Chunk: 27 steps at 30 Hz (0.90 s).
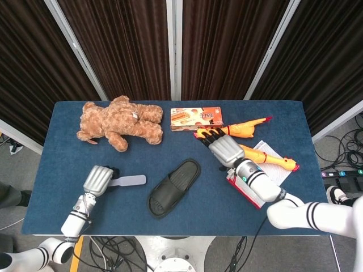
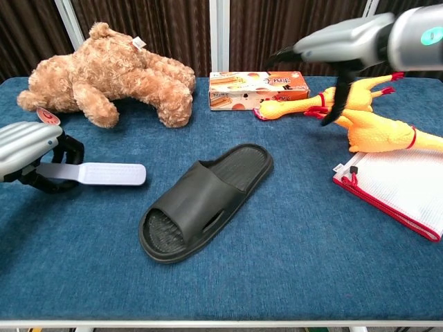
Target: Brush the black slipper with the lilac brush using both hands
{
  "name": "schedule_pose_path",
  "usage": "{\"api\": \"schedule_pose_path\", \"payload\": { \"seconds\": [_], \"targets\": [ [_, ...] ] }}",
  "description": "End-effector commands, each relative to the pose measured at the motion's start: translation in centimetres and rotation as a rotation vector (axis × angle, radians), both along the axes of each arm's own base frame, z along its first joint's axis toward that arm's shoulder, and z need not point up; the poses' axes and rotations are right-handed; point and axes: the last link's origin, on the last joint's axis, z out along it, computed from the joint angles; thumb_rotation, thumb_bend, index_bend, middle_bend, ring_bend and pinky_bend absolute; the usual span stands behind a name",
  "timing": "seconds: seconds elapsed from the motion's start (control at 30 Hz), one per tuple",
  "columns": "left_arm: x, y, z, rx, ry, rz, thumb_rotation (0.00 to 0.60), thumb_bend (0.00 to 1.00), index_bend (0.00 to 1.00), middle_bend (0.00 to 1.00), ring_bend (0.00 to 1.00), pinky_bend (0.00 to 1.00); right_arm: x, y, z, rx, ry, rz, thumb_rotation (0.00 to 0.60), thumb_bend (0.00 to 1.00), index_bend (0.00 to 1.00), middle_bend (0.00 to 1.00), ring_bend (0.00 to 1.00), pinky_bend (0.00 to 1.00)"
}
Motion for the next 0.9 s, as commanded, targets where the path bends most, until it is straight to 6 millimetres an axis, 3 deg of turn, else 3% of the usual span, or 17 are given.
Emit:
{"api": "schedule_pose_path", "payload": {
  "seconds": [0.03, 0.13, 0.2, 0.37, 0.57, 0.67, 0.8, 0.9],
  "targets": [
    [0.3, -0.5, 0.7, -0.019, -0.005, 0.039, 0.600, 0.16, 0.23, 0.33, 0.27, 0.51, -1.8, 1.1, 2.7, -0.044, -0.045, -0.022, 0.600, 0.00, 0.00, 0.00, 0.00, 0.00],
    [0.6, -1.0, 2.1, 0.002, -0.053, 0.054, 0.600, 0.12, 0.14, 0.22, 0.17, 0.36, -3.8, 2.1, 4.7, -0.080, -0.045, -0.043, 0.600, 0.01, 0.00, 0.00, 0.00, 0.00],
    [0.5, -1.6, 3.4, 0.008, -0.085, 0.066, 0.600, 0.11, 0.13, 0.21, 0.16, 0.33, -5.6, 2.9, 6.2, -0.112, -0.046, -0.073, 0.600, 0.01, 0.00, 0.00, 0.00, 0.00],
    [-1.3, -3.4, 8.7, 0.084, -0.163, 0.135, 0.600, 0.11, 0.13, 0.21, 0.16, 0.32, -10.8, 6.2, 9.7, -0.227, -0.087, -0.165, 0.600, 0.03, 0.00, 0.00, 0.00, 0.00],
    [-4.9, -6.5, 15.4, 0.316, -0.090, 0.228, 0.600, 0.11, 0.15, 0.21, 0.16, 0.32, -16.9, 11.5, 13.1, -0.400, -0.172, -0.291, 0.600, 0.03, 0.00, 0.04, 0.00, 0.00],
    [-5.8, -8.7, 17.5, 0.389, -0.026, 0.245, 0.600, 0.11, 0.15, 0.21, 0.16, 0.30, -19.1, 14.0, 14.0, -0.474, -0.205, -0.344, 0.600, 0.03, 0.00, 0.05, 0.00, 0.00],
    [-6.2, -11.5, 18.7, 0.440, 0.032, 0.273, 0.600, 0.11, 0.16, 0.21, 0.16, 0.28, -20.7, 16.6, 14.3, -0.541, -0.250, -0.373, 0.600, 0.03, 0.00, 0.06, 0.00, 0.00],
    [-5.9, -12.9, 18.6, 0.435, 0.020, 0.294, 0.600, 0.11, 0.16, 0.21, 0.16, 0.28, -20.9, 17.5, 14.5, -0.565, -0.285, -0.350, 0.600, 0.03, 0.00, 0.06, 0.00, 0.00]
  ]
}}
